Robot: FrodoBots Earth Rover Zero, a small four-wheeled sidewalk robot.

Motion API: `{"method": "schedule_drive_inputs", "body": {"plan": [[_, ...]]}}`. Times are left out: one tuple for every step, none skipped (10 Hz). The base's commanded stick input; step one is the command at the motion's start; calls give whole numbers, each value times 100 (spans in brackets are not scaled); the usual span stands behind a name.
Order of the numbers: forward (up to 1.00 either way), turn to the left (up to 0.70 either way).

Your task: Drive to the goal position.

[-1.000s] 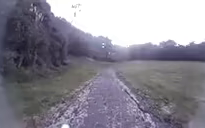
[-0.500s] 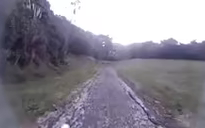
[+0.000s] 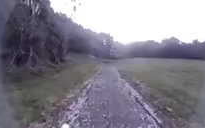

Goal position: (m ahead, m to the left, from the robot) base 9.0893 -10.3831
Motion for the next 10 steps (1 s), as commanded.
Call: {"method": "schedule_drive_inputs", "body": {"plan": [[66,0],[66,0],[66,0],[66,0],[66,0],[66,0],[66,0],[66,0],[66,0],[66,0]]}}
